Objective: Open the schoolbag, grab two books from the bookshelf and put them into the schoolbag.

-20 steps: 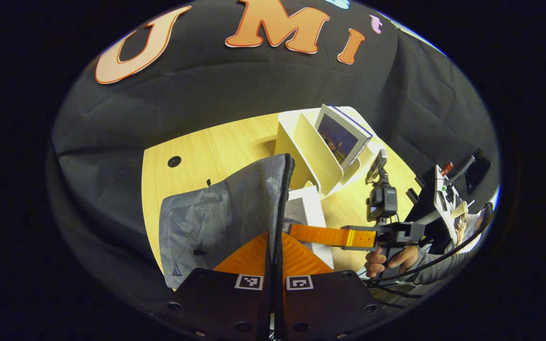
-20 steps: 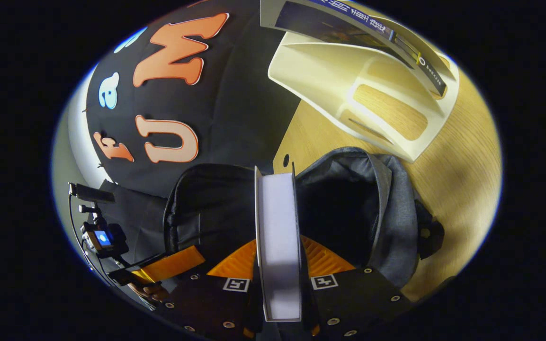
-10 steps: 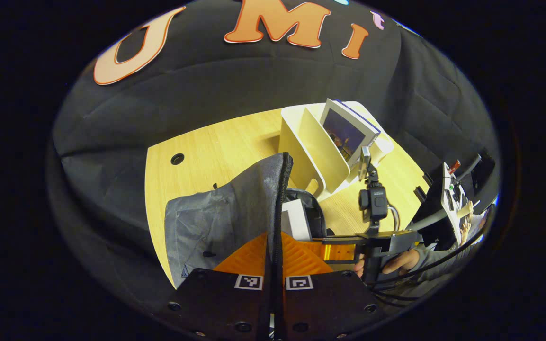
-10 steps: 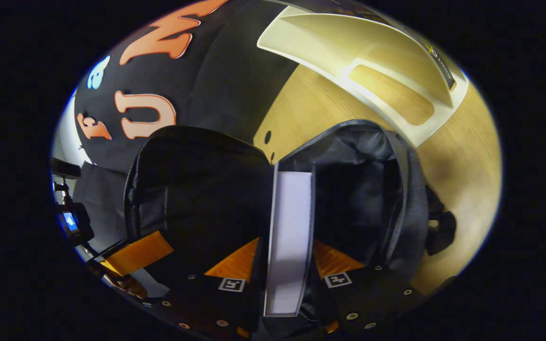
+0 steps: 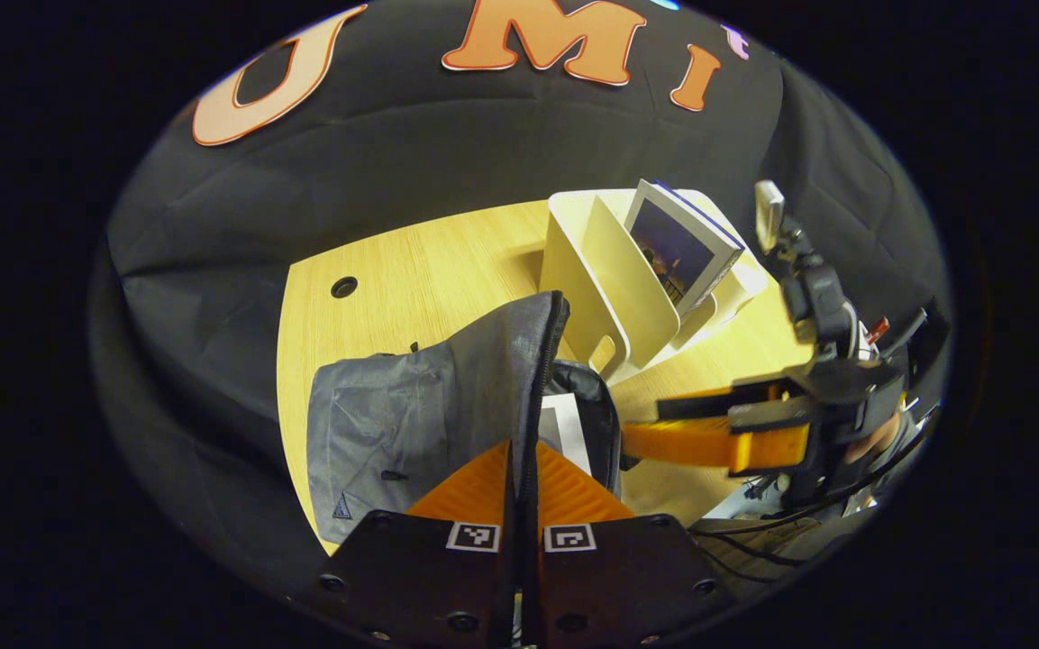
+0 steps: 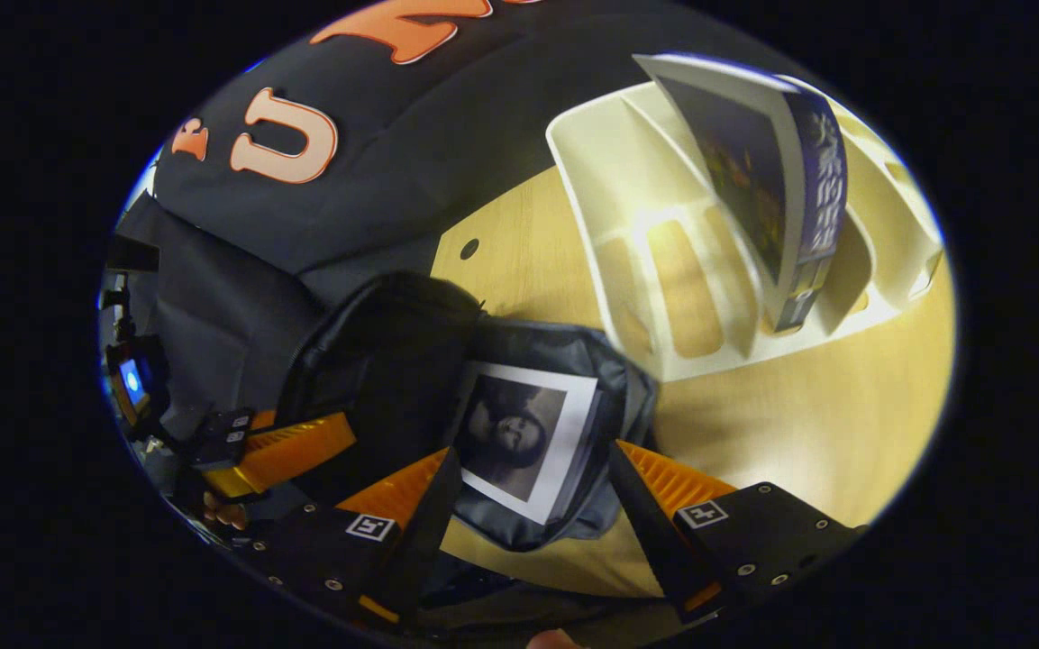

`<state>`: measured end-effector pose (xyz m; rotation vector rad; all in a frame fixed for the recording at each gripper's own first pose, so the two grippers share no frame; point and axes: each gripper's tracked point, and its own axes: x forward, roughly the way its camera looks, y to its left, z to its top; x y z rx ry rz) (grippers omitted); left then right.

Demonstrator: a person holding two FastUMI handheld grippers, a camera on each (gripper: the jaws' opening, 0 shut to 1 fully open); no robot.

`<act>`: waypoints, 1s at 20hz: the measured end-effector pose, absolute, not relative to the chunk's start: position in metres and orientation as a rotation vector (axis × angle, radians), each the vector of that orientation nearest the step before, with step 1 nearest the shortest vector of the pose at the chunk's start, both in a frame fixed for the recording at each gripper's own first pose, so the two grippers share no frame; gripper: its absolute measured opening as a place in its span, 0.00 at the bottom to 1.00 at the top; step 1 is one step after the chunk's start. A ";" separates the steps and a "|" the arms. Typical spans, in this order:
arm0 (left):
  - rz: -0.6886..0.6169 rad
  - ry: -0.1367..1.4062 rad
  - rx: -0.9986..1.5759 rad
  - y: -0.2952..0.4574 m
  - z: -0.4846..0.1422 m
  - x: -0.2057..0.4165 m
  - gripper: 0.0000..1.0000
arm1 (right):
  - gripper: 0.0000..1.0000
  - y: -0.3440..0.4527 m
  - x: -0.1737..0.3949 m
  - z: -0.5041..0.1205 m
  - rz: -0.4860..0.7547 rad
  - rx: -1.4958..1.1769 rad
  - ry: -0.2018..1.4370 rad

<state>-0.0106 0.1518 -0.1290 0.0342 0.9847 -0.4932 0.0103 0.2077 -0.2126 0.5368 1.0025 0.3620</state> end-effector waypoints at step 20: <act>-0.326 1.036 -0.105 0.151 -0.148 -0.010 0.04 | 0.96 0.060 0.074 -0.130 0.334 0.000 1.154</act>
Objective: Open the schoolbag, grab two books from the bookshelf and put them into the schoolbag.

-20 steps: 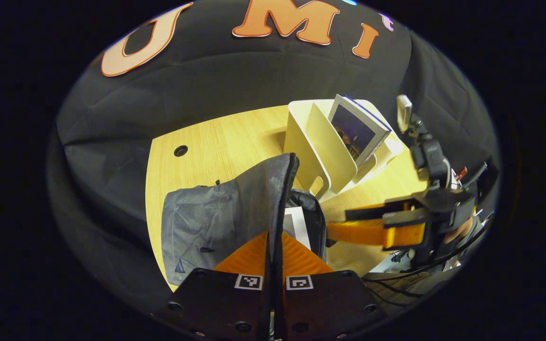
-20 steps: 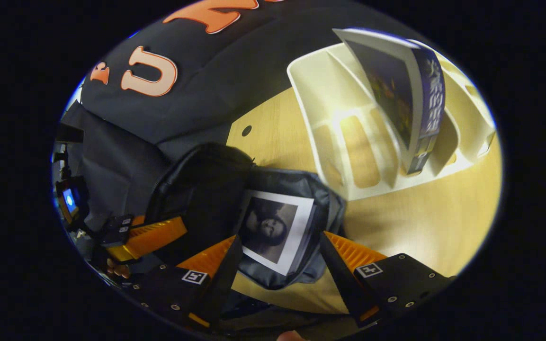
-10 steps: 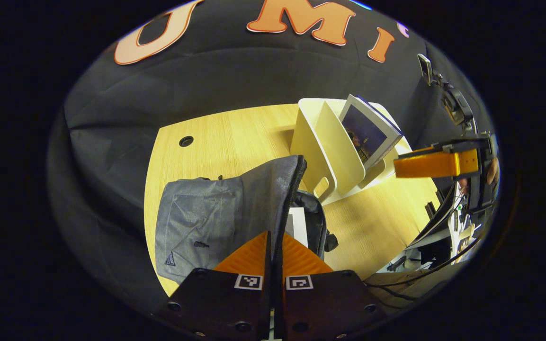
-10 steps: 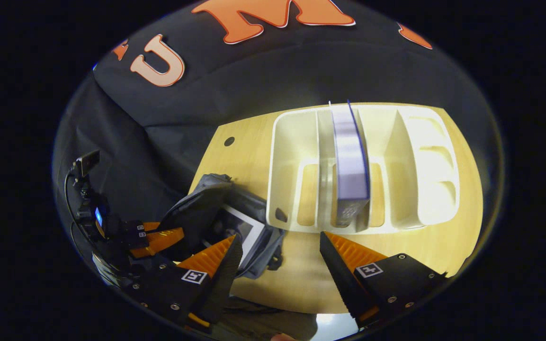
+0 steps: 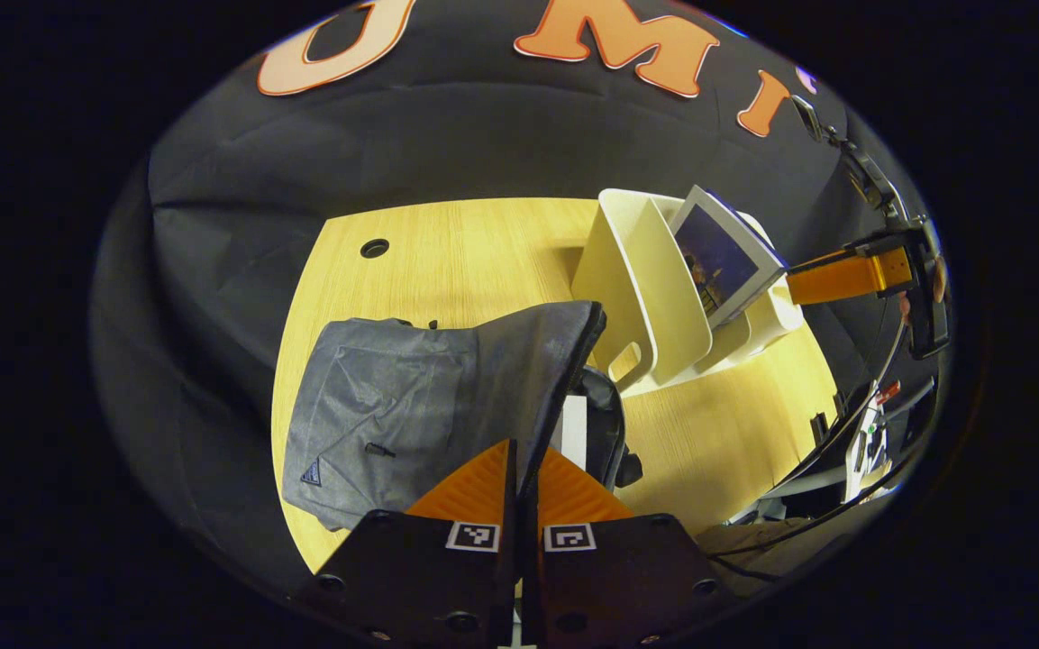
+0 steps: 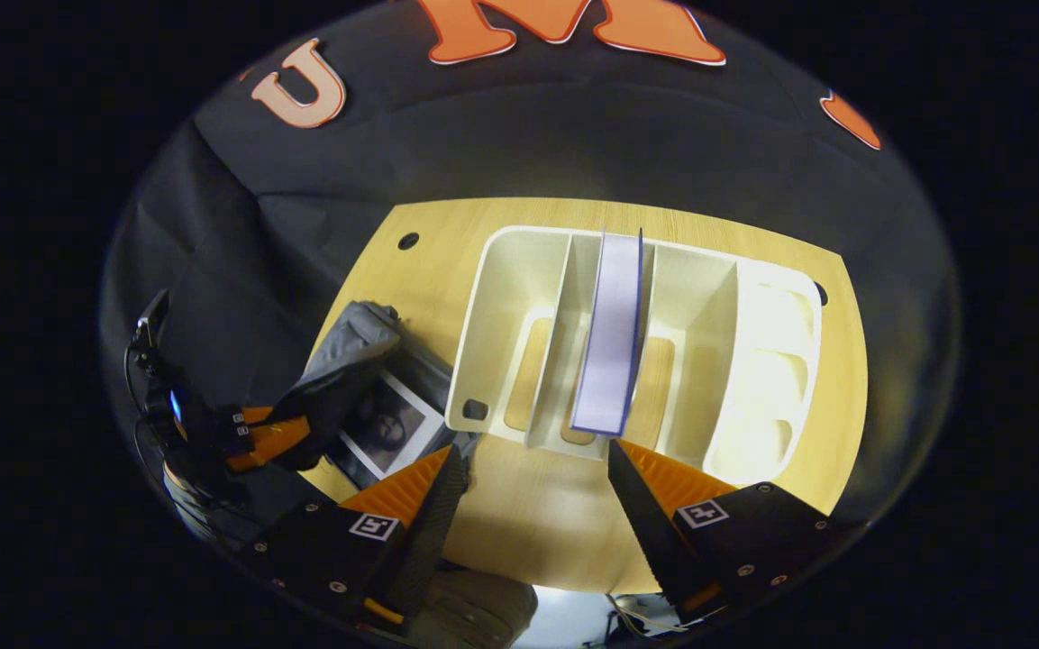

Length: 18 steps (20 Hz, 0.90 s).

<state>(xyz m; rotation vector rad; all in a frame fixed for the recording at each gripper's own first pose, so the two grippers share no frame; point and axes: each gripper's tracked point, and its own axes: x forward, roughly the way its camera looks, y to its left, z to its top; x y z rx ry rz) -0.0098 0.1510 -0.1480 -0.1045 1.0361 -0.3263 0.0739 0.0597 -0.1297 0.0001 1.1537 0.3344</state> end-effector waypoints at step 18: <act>-0.249 1.082 -0.130 0.152 -0.159 -0.005 0.04 | 0.74 0.049 0.182 -0.186 0.183 0.112 1.270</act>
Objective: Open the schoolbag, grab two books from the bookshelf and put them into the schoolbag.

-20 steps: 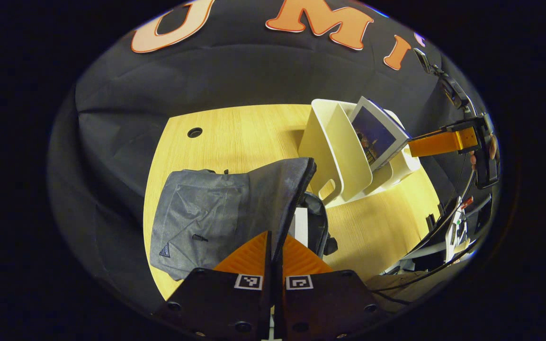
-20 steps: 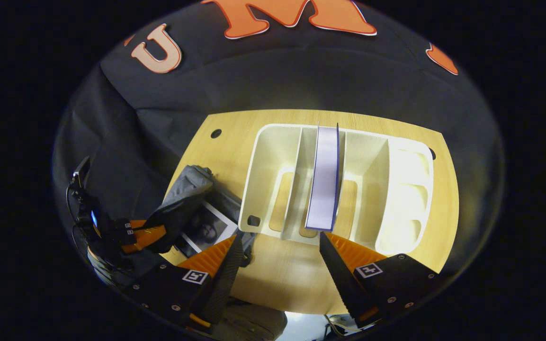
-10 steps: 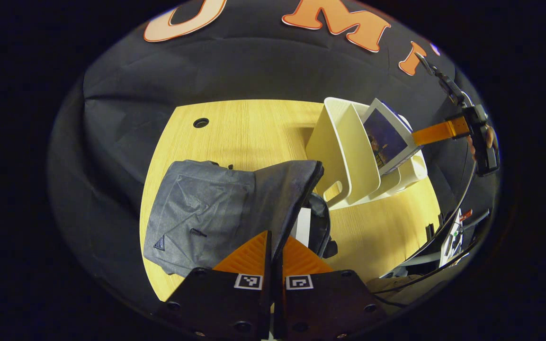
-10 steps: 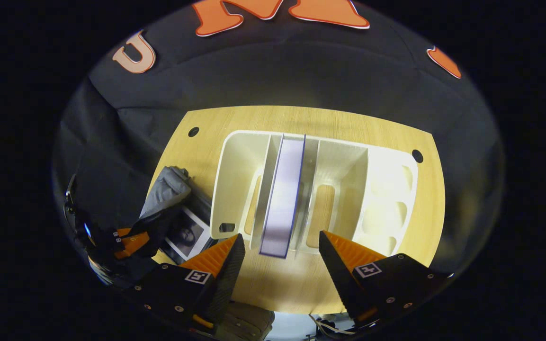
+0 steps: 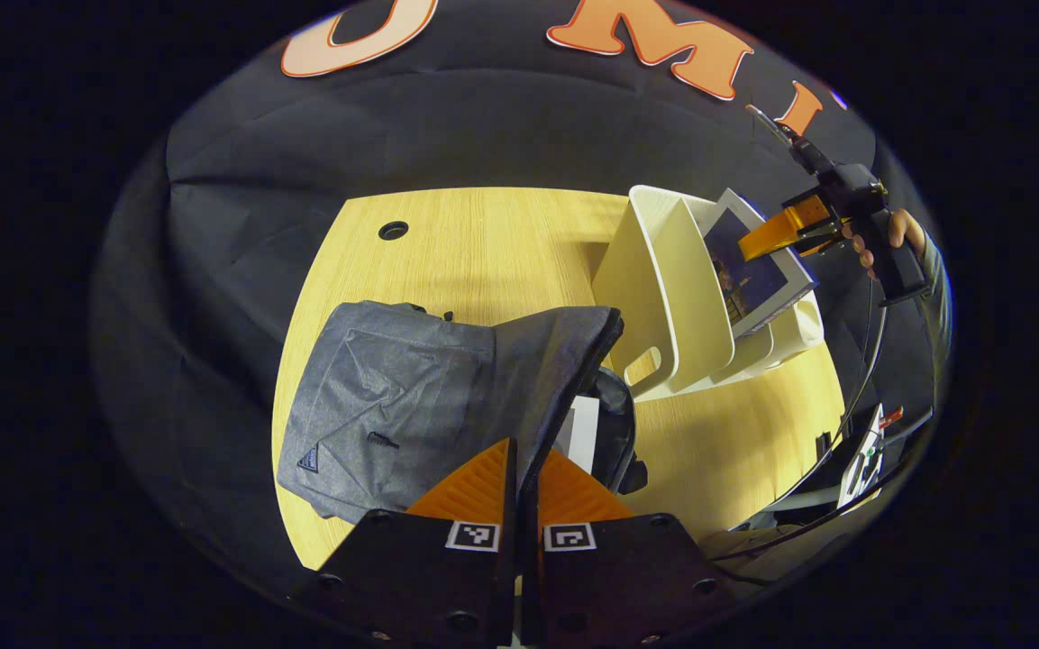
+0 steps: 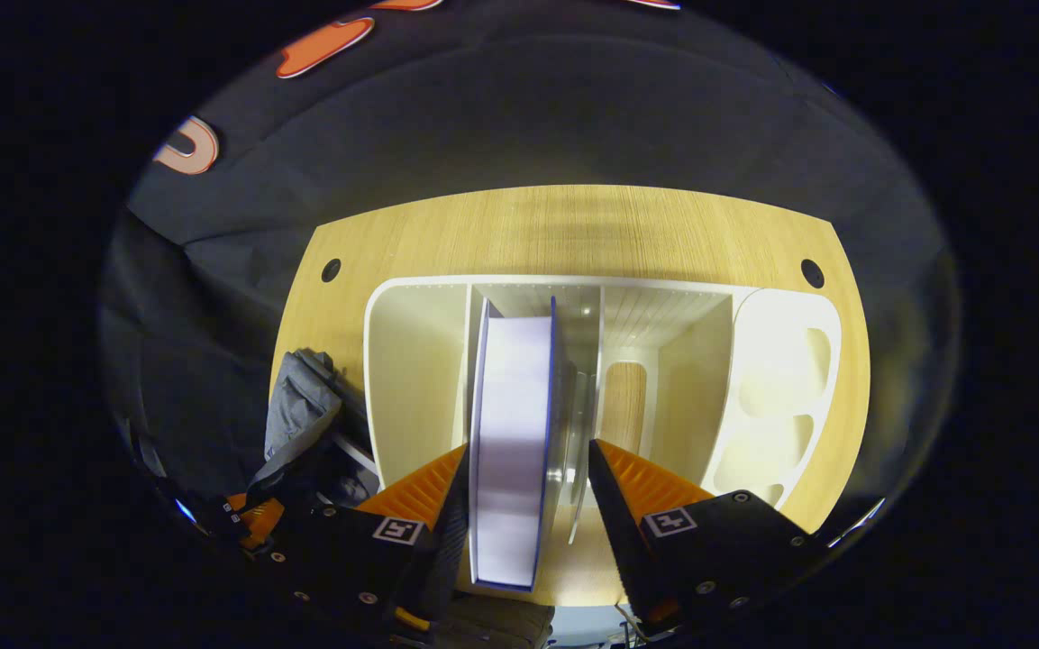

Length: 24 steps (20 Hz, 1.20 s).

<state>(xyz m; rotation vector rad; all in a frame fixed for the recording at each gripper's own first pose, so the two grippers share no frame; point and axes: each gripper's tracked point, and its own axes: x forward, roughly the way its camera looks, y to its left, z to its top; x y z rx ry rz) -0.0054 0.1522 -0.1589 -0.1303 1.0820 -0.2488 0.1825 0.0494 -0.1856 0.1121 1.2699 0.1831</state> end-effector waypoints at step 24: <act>-0.360 1.010 -0.132 0.158 -0.152 -0.011 0.04 | 0.37 0.026 0.106 -0.072 0.074 0.366 1.012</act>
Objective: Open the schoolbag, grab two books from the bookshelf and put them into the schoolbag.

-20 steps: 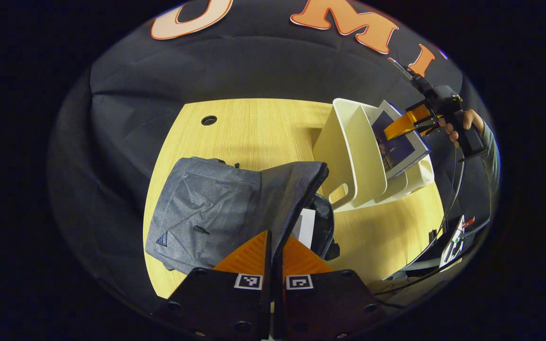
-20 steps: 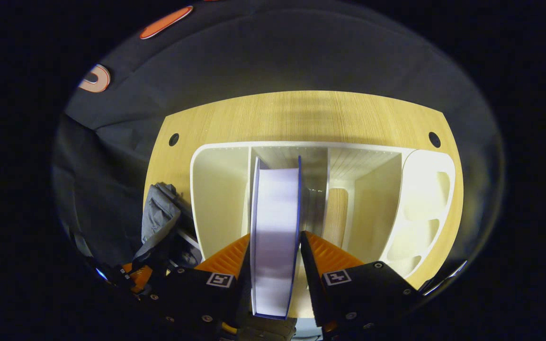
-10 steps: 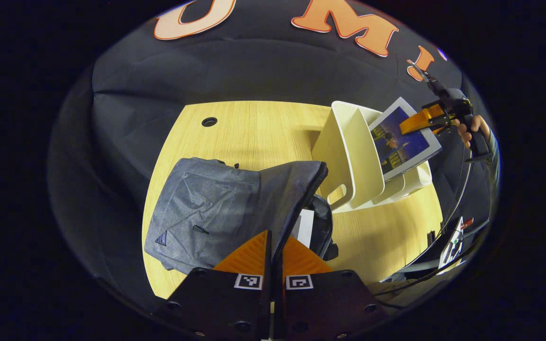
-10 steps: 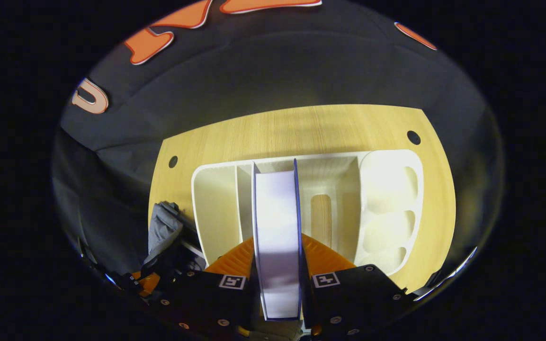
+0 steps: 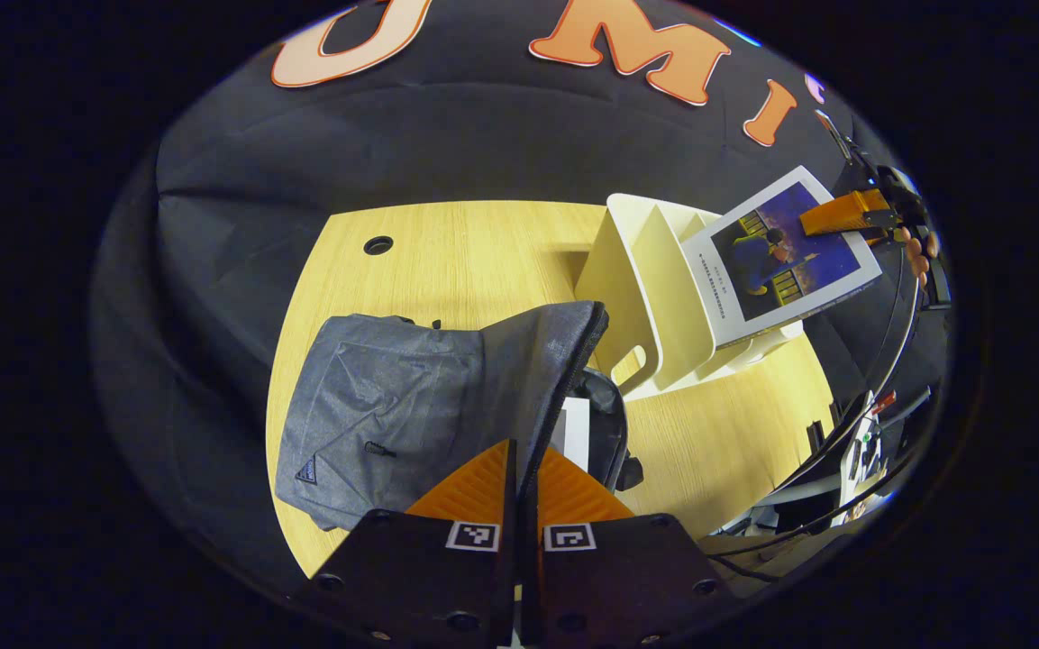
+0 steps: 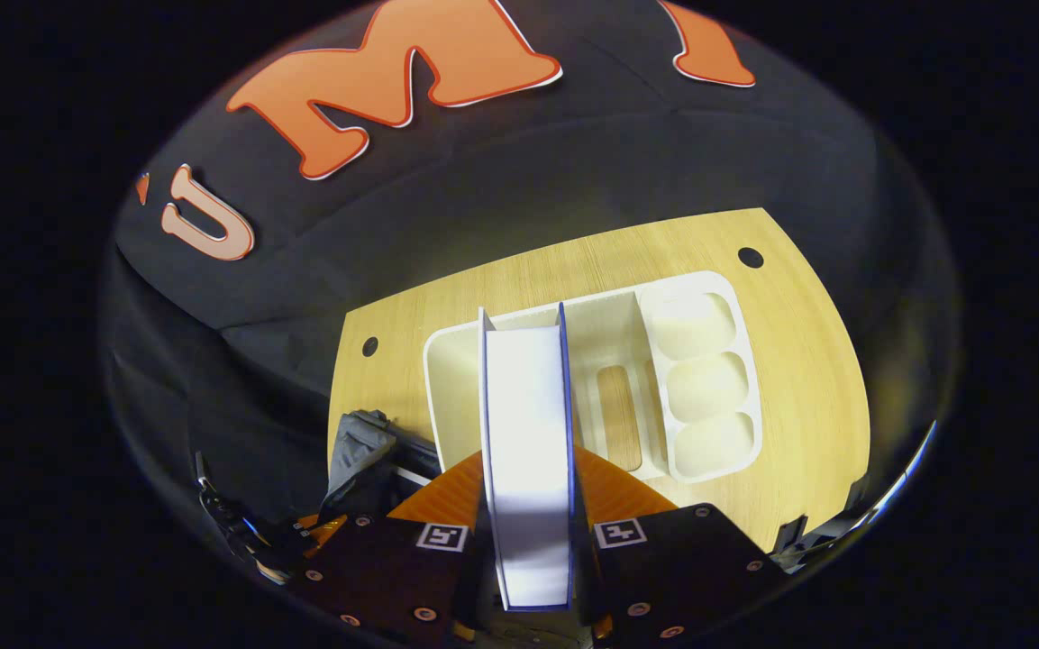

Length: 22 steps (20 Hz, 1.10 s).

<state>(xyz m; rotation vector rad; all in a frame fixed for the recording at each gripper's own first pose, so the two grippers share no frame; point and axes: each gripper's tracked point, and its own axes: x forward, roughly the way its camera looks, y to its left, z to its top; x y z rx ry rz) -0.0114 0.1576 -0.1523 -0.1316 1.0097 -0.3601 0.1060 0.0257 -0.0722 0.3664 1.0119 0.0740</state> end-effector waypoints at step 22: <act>-0.532 0.948 0.032 0.193 -0.135 0.004 0.04 | 0.36 0.145 -0.004 -0.069 0.226 0.627 0.908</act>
